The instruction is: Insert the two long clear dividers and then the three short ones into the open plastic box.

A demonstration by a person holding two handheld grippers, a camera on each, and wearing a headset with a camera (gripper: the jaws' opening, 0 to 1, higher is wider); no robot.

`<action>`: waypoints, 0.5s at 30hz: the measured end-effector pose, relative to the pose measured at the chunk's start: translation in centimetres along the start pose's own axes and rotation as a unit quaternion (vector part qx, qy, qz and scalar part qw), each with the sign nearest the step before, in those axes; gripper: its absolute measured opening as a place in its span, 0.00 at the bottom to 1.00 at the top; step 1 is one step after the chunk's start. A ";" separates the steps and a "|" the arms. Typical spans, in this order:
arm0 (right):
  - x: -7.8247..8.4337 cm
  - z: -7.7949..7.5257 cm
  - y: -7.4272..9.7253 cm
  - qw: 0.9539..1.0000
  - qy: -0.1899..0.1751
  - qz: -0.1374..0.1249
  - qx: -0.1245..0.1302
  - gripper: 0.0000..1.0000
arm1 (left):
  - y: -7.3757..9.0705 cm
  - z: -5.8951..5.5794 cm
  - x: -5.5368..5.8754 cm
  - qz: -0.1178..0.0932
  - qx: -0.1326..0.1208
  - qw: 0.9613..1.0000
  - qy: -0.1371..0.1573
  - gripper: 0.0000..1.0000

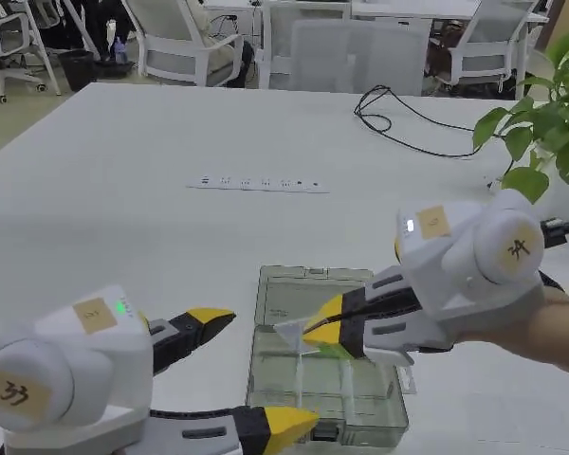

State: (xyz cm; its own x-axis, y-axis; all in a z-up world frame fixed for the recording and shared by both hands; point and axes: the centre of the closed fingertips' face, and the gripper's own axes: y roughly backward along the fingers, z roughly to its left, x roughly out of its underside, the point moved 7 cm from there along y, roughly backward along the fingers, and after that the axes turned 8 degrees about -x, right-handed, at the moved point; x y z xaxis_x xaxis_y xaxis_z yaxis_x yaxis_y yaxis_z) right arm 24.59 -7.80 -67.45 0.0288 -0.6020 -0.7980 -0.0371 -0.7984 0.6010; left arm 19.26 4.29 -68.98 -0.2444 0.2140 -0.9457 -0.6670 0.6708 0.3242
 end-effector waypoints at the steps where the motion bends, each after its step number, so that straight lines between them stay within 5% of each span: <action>1: 0.0 -0.1 -0.1 1.000 -0.004 -0.001 0.002 0.02 | 0.0 0.0 0.1 0.002 0.001 1.000 -0.001 0.78; 15: 0.8 -1.2 -1.4 0.999 -0.043 0.013 0.008 0.02 | -0.2 0.1 0.3 -0.001 -0.005 1.000 0.009 0.85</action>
State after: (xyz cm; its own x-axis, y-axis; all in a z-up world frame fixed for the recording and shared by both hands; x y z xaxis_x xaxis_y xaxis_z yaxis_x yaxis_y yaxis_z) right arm 25.92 -7.18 -68.92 -0.0577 -0.6191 -0.7832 -0.0527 -0.7815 0.6216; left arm 19.41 4.35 -69.28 -0.2553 0.1996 -0.9460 -0.6749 0.6638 0.3222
